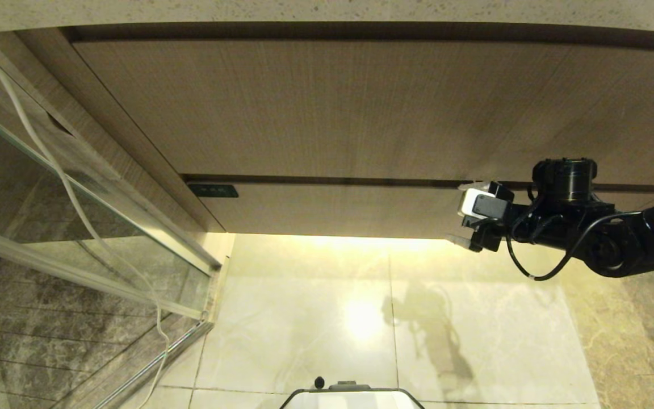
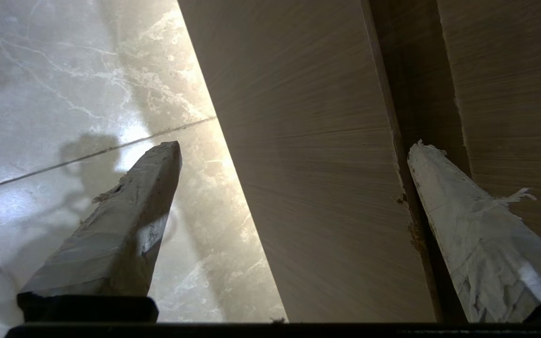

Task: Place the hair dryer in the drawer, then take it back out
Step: Pull open the drawer

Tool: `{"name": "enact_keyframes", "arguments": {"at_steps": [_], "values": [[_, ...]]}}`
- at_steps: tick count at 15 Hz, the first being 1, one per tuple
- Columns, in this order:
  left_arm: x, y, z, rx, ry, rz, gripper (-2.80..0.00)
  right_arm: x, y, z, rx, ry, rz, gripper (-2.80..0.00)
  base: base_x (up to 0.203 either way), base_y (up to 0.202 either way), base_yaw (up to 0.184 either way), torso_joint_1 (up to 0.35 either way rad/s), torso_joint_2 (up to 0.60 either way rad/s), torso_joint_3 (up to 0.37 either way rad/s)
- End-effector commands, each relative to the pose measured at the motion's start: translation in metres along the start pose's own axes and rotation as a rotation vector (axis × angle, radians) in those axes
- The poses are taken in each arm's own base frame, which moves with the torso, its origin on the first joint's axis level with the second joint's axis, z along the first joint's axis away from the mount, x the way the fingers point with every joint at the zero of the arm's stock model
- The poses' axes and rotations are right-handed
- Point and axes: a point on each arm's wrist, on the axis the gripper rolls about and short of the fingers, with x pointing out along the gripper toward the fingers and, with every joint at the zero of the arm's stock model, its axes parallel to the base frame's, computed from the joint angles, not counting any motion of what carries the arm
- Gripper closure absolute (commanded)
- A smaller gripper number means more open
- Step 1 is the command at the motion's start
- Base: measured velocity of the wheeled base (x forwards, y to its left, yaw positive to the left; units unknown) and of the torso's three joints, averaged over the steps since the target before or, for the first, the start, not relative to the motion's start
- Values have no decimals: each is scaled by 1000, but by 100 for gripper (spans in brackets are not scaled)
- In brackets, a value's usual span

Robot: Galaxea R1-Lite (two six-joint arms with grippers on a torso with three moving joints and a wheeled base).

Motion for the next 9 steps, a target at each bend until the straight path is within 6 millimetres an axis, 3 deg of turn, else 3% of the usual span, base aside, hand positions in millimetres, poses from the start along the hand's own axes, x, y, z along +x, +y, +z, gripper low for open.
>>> {"name": "enact_keyframes", "arguments": {"at_steps": [1,9], "values": [[0,0,0,0,0,0,0,10,2,-9,-1,11,4,-280,0,0,0,0,0,0],[0,0,0,0,1,0,0,12,-7,-17,-10,7,-46,-280,0,0,0,0,0,0]]}}
